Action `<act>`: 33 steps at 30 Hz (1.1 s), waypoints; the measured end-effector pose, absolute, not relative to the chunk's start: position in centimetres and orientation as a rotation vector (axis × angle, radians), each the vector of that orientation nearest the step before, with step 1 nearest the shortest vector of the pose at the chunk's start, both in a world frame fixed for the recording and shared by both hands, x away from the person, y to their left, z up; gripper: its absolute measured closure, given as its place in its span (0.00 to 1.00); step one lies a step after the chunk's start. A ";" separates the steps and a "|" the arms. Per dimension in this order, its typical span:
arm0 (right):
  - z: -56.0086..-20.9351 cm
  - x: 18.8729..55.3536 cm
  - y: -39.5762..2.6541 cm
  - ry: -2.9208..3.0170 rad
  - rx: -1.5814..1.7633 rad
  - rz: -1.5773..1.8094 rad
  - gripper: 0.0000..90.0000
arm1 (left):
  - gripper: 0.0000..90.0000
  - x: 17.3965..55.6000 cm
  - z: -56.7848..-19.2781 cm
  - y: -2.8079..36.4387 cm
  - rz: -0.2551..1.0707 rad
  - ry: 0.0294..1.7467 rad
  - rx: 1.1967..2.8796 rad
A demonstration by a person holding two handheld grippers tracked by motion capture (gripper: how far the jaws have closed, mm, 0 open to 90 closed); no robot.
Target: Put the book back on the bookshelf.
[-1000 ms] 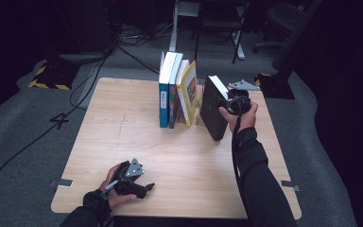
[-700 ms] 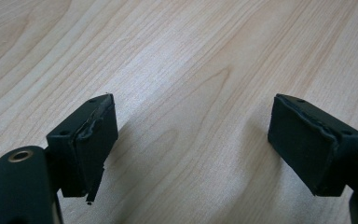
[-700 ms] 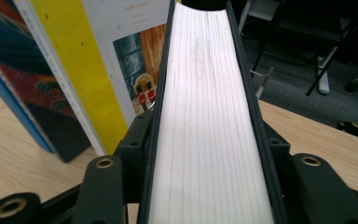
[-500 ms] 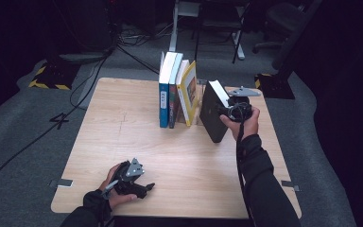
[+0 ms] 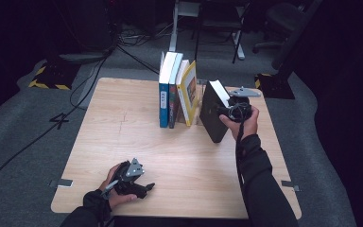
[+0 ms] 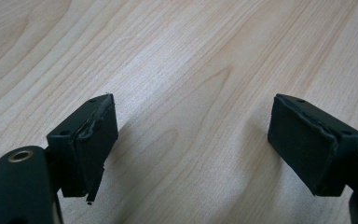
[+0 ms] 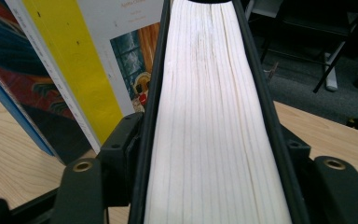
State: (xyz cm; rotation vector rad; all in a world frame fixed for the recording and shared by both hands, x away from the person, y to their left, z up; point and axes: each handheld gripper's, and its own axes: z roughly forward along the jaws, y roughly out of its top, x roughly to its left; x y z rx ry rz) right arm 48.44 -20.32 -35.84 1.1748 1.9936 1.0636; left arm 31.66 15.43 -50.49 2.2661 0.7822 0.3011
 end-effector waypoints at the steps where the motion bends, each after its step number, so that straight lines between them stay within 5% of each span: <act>1: -35.8 48.5 -20.3 2.001 1.181 1.050 0.45 | 0.18 31.7 -50.5 15.4 0.301 0.784 2.265; 9: -34.4 49.5 -20.4 2.091 1.180 0.993 0.57 | 0.18 31.7 -50.5 15.4 0.298 0.778 2.267; 33: -31.5 52.8 -18.1 1.907 1.296 0.981 0.59 | 0.18 31.5 -50.5 15.3 0.275 0.729 2.277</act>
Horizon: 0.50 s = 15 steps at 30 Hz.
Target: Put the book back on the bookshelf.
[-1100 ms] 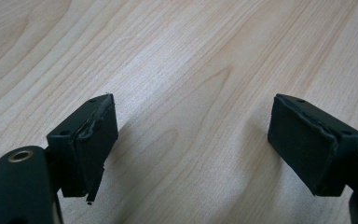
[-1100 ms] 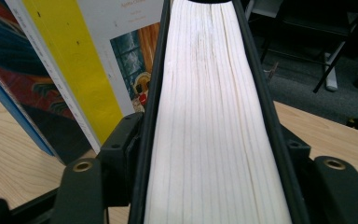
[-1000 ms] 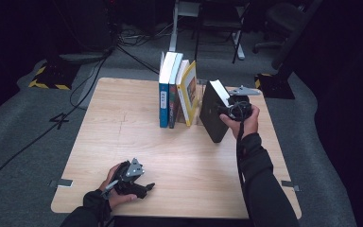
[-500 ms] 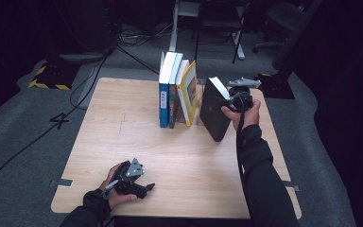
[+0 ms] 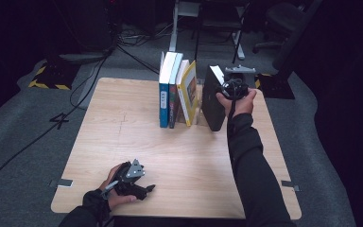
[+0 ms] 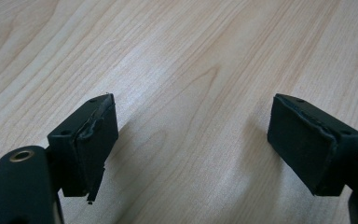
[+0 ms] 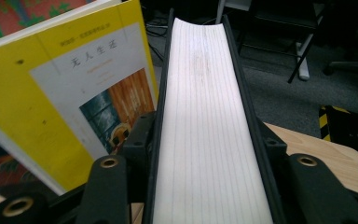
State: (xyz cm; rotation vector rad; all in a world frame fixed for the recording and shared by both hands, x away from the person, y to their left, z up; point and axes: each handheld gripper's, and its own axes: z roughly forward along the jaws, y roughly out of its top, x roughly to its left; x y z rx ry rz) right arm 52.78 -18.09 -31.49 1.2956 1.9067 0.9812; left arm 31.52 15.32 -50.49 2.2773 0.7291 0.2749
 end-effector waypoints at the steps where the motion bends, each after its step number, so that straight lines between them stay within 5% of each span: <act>1: -31.5 53.1 -18.0 1.900 1.306 0.983 0.59 | 0.18 31.5 -50.5 15.3 0.274 0.730 2.278; 15: -33.0 55.6 -17.4 1.813 1.328 0.994 0.59 | 0.19 31.4 -50.5 15.3 0.273 0.711 2.285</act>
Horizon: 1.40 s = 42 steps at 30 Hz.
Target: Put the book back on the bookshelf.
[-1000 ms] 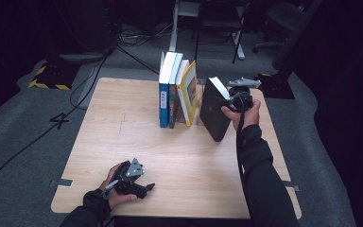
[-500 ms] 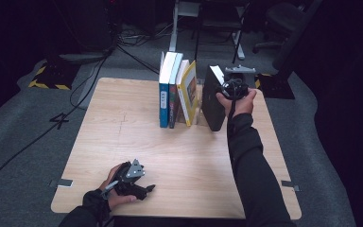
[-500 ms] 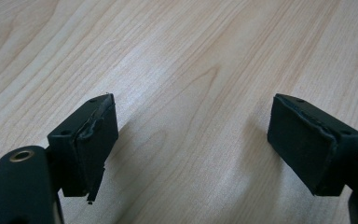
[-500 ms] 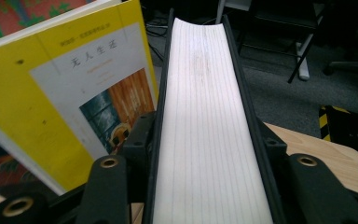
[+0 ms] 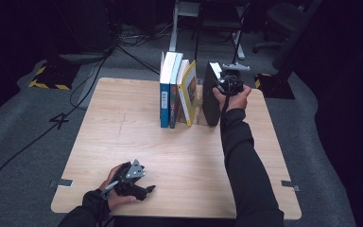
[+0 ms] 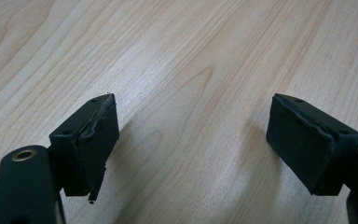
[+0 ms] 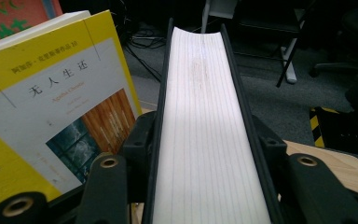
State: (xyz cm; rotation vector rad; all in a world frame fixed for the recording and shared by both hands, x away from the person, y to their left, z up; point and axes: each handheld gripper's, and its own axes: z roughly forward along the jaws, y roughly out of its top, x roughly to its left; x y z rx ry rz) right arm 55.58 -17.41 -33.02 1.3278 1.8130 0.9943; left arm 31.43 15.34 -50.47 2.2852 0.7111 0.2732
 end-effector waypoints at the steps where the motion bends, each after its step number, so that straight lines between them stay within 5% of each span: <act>1: -33.3 55.7 -17.4 1.804 1.331 0.994 0.59 | 0.19 31.4 -50.5 15.4 0.273 0.710 2.287; 42: -34.0 54.4 -18.3 1.948 1.278 0.936 0.49 | 0.19 31.4 -50.5 15.3 0.269 0.718 2.281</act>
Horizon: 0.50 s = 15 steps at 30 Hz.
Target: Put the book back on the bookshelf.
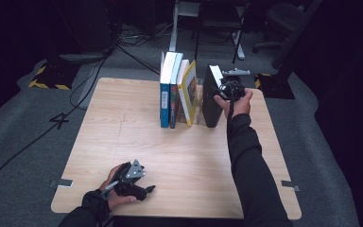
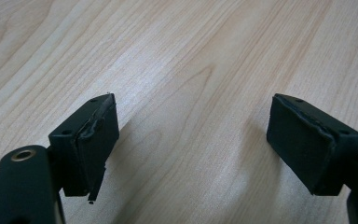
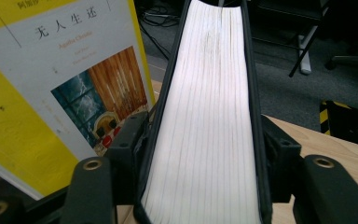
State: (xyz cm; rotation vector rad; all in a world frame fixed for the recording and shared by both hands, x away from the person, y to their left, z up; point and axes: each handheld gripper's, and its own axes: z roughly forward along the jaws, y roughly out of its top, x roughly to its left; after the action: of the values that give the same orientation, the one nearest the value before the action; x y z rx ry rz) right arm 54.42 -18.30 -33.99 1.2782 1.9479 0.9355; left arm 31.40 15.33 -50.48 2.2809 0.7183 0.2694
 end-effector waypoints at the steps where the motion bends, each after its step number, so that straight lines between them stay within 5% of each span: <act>1: -34.0 54.3 -18.3 1.953 1.273 0.932 0.49 | 0.19 31.4 -50.5 15.3 0.269 0.716 2.282; 15: -34.1 53.2 -18.9 2.023 1.230 0.871 0.42 | 0.19 31.4 -50.5 15.3 0.270 0.717 2.282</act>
State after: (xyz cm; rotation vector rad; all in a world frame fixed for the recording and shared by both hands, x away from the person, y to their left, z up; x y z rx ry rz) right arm 53.19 -18.92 -34.05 1.2305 2.0233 0.8711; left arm 31.43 15.31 -50.49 2.2815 0.7168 0.2697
